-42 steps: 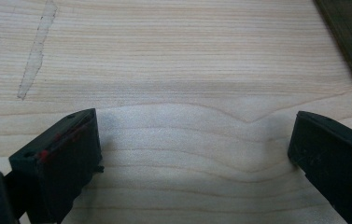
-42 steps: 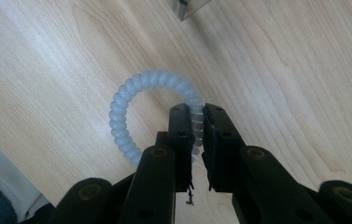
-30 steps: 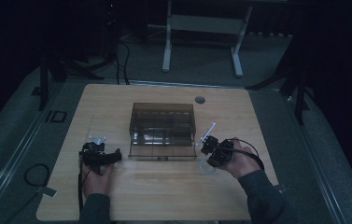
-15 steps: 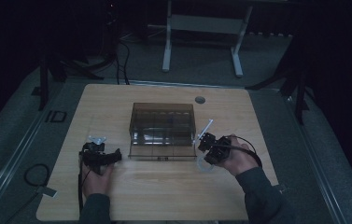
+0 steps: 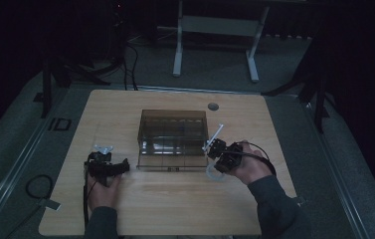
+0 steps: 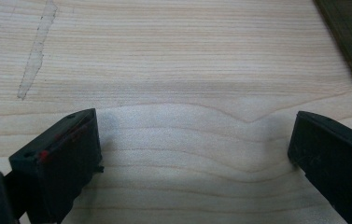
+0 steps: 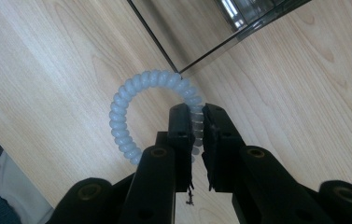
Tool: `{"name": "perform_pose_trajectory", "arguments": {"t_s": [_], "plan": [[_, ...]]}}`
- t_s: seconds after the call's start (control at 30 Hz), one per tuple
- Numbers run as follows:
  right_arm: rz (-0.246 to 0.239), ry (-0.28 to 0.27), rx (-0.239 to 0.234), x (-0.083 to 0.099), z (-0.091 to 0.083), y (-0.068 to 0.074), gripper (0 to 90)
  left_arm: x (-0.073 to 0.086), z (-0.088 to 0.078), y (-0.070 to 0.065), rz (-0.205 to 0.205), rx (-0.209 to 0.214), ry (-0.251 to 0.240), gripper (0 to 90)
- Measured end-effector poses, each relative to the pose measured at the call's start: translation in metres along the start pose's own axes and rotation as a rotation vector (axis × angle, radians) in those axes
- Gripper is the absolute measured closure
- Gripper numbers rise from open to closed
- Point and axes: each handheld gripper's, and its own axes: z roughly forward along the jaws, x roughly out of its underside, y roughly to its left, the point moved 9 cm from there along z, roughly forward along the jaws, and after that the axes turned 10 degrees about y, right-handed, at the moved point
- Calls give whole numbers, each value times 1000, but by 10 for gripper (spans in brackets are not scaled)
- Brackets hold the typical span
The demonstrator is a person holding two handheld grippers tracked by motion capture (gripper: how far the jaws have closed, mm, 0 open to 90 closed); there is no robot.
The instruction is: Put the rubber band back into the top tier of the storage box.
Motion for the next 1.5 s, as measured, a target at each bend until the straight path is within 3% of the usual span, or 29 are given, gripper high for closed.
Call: {"name": "perform_pose_trajectory", "arguments": {"t_s": [1.5], "plan": [[24, -54, 17, -31, -8, -6, 819, 0, 0, 0, 0, 0, -1, 23]]}}
